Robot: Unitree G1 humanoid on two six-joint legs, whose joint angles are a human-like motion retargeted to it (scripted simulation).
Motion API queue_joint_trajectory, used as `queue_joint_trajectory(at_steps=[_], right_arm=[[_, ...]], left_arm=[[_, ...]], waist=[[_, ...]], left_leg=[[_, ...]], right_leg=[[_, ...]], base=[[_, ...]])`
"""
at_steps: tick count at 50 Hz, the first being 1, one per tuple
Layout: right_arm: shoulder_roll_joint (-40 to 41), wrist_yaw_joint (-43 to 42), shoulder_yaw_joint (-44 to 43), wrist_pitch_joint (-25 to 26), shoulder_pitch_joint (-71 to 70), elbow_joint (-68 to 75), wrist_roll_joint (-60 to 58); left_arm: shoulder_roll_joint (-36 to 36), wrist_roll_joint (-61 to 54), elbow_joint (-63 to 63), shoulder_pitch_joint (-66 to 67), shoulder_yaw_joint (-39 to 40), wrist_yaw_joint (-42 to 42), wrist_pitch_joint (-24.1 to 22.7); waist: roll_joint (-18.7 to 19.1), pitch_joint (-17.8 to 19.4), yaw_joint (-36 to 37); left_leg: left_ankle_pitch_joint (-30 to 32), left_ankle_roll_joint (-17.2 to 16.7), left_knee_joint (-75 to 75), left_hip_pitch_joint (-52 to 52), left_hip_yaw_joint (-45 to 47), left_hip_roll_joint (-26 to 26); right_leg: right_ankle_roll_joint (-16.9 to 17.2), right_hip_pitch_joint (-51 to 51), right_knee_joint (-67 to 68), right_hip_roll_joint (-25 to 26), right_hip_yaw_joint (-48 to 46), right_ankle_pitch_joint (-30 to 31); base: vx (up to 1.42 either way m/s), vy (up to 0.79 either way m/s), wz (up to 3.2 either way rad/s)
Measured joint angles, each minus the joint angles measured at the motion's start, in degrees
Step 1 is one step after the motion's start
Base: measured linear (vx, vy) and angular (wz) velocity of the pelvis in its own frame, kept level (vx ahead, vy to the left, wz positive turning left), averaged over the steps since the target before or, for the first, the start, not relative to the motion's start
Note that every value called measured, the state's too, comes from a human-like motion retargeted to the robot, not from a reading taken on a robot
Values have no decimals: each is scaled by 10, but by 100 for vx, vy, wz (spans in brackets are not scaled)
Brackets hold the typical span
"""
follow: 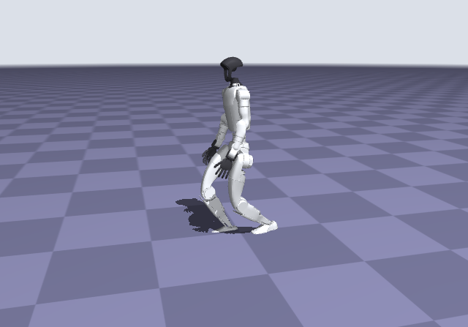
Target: Walk
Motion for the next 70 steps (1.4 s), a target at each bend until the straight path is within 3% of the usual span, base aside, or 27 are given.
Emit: queue_joint_trajectory(at_steps=[2, 5, 10, 14, 18, 24, 30, 40, 50, 57, 63, 66, 70], right_arm=[[2, 0, 4, -5, -10, 11, 0], [2, -2, 10, -5, -11, 13, -4], [-5, -1, 16, 1, -7, 7, -9], [-11, 0, 16, 5, -7, 2, -13], [-17, 1, 11, 6, -7, -2, -14], [-25, 1, 0, 4, -6, -10, -10], [-30, 1, -7, 1, -9, -14, -4], [-24, -6, -6, -1, -18, -9, -2], [-13, -3, 1, -1, -14, -16, -5], [-12, 11, 3, 1, -4, -26, -17], [-7, 28, 4, -1, 4, -37, -21], [-7, 30, 2, -3, 1, -43, -23], [-11, 26, 0, -8, -4, -53, -23]], left_arm=[[1, -3, 10, -8, 6, 0, -5], [6, -6, 10, -8, 10, 1, -5], [10, -7, 0, -11, 11, 3, 0], [11, -8, -10, -17, 11, 2, 3], [11, -11, -19, -22, 12, 0, 5], [10, -12, -25, -24, 11, -4, 0], [8, -13, -21, -23, 8, -9, -6], [11, -5, -23, -21, 3, -2, -6], [9, -10, -16, -15, 4, 3, -2], [5, -9, 3, -9, 3, 1, 4], [4, 0, 13, 2, 5, -2, 6], [5, 4, 15, 5, 5, -3, 5], [5, 6, 19, 4, 5, -1, 6]], waist=[[4, -32, -7], [41, -56, 1], [91, -50, 24], [101, -46, 35], [98, -45, 45], [85, -48, 51], [69, -54, 44], [49, -82, 30], [30, -76, 35], [-38, -63, 20], [-82, -64, 5], [-87, -66, -3], [-85, -69, -19]], left_leg=[[1, -7, 52, -51, -3, 9], [16, -32, 146, -97, -8, 68], [107, -65, 302, -138, -21, 165], [149, -54, 387, -193, -31, 205], [134, -27, 421, -251, -38, 214], [71, 3, 373, -331, -30, 182], [42, 1, 250, -391, -12, 123], [63, -24, 54, -454, -15, 35], [77, -5, 80, -422, -13, 9], [80, 26, 78, -353, 14, -73], [71, 49, 52, -305, 25, -128], [62, 54, 32, -281, 25, -137], [53, 52, -2, -244, 19, -141]], right_leg=[[-6, -38, 16, 4, -5, 0], [-25, -49, 9, 53, -27, 8], [-59, -15, -15, 129, -44, 2], [-71, 11, -34, 155, -35, -9], [-70, 36, -52, 164, -16, -20], [-50, 67, -68, 155, 12, -33], [-32, 93, -78, 127, 29, -54], [-30, 117, -101, 84, 26, -77], [-27, 178, -61, 65, 35, -97], [18, 219, 56, -19, 53, -76], [61, 166, 220, -95, 62, 62], [48, 111, 287, -133, 59, 82], [16, 31, 319, -172, 51, 38]], base=[[1, 0, 22], [1, 0, -29], [-1, 0, -31], [0, 0, 0], [0, 0, 0], [0, 0, 0], [0, 0, 0], [0, 0, 0], [0, 0, 0], [2, 0, 12], [0, 0, 0], [0, 0, 0], [0, 0, 0]])
